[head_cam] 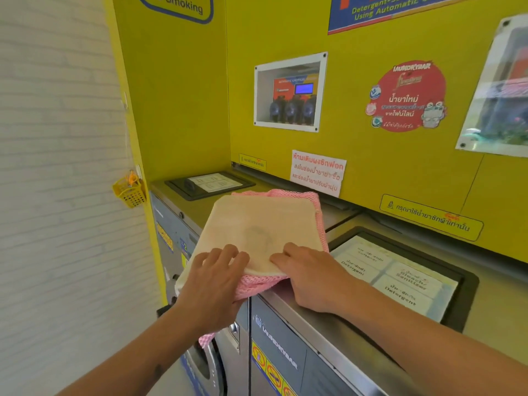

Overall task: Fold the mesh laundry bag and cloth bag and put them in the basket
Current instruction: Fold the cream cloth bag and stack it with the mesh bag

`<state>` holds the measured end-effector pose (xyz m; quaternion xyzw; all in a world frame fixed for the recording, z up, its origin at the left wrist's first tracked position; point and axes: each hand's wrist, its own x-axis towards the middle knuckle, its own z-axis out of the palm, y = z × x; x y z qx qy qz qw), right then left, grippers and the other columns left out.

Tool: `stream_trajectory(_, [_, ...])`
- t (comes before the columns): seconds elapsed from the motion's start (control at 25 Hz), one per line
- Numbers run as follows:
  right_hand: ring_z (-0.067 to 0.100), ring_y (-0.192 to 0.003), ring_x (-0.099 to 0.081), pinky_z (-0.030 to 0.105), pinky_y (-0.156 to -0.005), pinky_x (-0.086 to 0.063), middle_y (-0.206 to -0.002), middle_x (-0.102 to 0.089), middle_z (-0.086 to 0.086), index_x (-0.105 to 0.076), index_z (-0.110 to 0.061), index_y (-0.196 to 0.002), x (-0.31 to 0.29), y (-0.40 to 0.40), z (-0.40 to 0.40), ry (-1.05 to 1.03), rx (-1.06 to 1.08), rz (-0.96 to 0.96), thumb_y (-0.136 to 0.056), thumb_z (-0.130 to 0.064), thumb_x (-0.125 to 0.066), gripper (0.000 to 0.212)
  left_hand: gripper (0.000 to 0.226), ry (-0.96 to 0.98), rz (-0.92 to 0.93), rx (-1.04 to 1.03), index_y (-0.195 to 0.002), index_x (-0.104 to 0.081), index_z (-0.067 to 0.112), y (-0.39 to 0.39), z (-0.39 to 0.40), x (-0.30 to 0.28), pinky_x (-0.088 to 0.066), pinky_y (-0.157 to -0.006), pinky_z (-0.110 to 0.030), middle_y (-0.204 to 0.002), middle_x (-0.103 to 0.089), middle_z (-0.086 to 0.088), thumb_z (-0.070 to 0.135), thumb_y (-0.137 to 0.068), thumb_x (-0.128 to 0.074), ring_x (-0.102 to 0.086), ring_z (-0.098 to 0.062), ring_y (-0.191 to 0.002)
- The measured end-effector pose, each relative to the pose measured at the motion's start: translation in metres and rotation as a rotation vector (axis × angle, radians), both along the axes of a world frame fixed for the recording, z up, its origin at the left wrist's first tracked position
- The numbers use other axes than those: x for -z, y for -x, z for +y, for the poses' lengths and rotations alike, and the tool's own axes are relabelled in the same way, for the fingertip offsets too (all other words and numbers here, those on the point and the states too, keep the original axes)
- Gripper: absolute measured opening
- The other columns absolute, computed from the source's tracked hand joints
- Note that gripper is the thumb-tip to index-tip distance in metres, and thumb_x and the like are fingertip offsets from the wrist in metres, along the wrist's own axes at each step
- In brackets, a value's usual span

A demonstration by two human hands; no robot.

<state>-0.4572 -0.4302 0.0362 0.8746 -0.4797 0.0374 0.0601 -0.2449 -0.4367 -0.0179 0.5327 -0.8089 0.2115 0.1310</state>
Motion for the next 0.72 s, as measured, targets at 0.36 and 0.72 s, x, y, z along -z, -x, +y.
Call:
stream_trajectory(0.36, [0.024, -0.094, -0.065, 0.050, -0.085, -0.053, -0.102, -0.068, 0.002, -0.064, -0.021, -0.099, -0.091, 0.025, -0.004, -0.429, 0.032, -0.100, -0.093, -0.027, -0.061, 0.009, 0.015, -0.808, 0.129, 0.151, -0.093, -0.064, 0.034, -0.023, -0.010, -0.153, -0.055, -0.078, -0.036, -0.088, -0.069, 0.013, 0.029, -0.080, -0.069, -0.066, -0.006, -0.083])
stream_trajectory(0.72, [0.025, -0.135, -0.042, 0.046, -0.113, -0.036, -0.148, -0.046, -0.002, -0.058, -0.022, -0.133, -0.145, 0.026, -0.154, -0.215, 0.368, -0.136, -0.088, -0.031, -0.069, 0.048, 0.022, -0.570, 0.068, 0.074, -0.106, -0.066, 0.031, -0.012, -0.188, -0.214, -0.053, -0.085, -0.040, -0.107, -0.066, 0.006, 0.036, -0.085, -0.067, -0.062, -0.019, -0.095])
